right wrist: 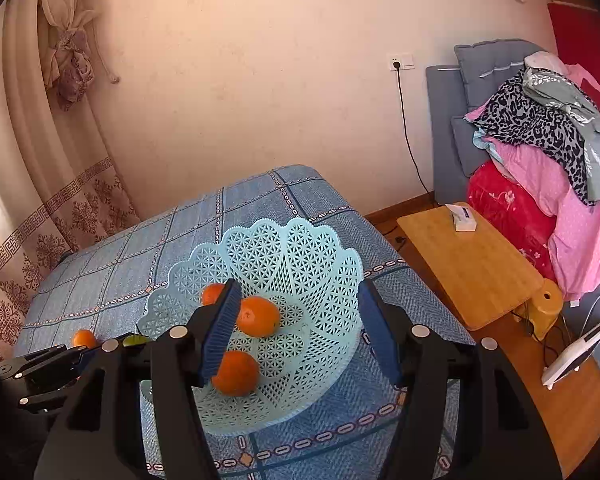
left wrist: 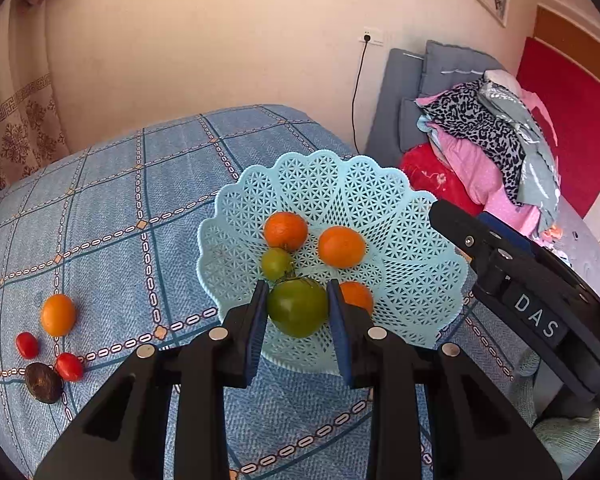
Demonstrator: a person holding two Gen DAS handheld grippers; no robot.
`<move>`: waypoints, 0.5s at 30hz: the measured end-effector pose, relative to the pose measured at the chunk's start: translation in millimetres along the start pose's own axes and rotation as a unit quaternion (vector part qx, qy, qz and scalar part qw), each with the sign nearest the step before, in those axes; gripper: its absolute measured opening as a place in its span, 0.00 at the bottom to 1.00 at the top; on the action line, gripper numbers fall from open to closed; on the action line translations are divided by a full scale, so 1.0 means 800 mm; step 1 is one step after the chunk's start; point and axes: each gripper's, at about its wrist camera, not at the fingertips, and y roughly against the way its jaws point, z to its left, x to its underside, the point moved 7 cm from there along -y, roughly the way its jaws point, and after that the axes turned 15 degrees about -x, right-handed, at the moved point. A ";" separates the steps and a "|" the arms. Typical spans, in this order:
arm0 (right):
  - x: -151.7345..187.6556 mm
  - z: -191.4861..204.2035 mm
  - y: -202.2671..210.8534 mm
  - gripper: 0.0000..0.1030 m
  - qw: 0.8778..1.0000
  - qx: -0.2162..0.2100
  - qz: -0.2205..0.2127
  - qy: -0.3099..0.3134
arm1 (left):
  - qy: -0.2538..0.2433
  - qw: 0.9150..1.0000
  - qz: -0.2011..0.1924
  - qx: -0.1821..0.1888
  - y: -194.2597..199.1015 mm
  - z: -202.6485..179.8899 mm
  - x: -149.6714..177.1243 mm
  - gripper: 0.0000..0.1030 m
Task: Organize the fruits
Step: 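Carry the tangerine into the basket and release while the left tool drops its green tomato there, then withdraw both open tools from the basket toward the remaining fruit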
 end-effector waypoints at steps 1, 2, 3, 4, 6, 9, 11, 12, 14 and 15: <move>-0.002 -0.001 0.002 0.61 1.000 -0.001 -0.002 -0.002 | 0.000 1.000 0.002 0.002 -0.001 -0.002 -0.001 0.33; -0.003 -0.002 0.003 0.61 1.000 -0.001 -0.003 -0.003 | 0.002 1.000 0.003 0.001 -0.001 -0.002 -0.002 0.52; -0.003 -0.003 0.004 0.61 1.000 -0.001 -0.005 -0.004 | 0.009 1.000 -0.001 -0.006 -0.001 0.002 -0.004 0.73; -0.004 -0.004 0.005 0.61 1.000 0.000 -0.005 -0.005 | 0.018 1.000 -0.006 -0.016 -0.001 0.008 -0.006 0.76; -0.005 -0.006 0.006 0.61 1.000 -0.001 -0.008 -0.009 | 0.027 0.999 -0.003 -0.028 -0.003 0.019 -0.006 0.76; -0.005 -0.008 0.006 0.61 1.000 -0.002 -0.010 -0.014 | 0.043 0.998 0.003 -0.039 -0.004 0.039 -0.005 0.76; -0.004 -0.006 0.007 0.61 1.000 -0.004 -0.009 -0.013 | 0.049 0.998 -0.001 -0.049 -0.002 0.051 -0.006 0.76; -0.004 -0.004 0.006 0.61 1.000 -0.005 -0.009 -0.013 | 0.052 0.997 -0.003 -0.054 0.000 0.056 -0.006 0.76; -0.003 0.001 0.006 0.61 1.000 -0.010 -0.007 -0.011 | 0.055 0.997 -0.009 -0.061 0.004 0.064 -0.008 0.76; -0.003 0.004 0.006 0.61 1.000 -0.012 -0.007 -0.010 | 0.056 0.996 -0.011 -0.064 0.005 0.068 -0.009 0.76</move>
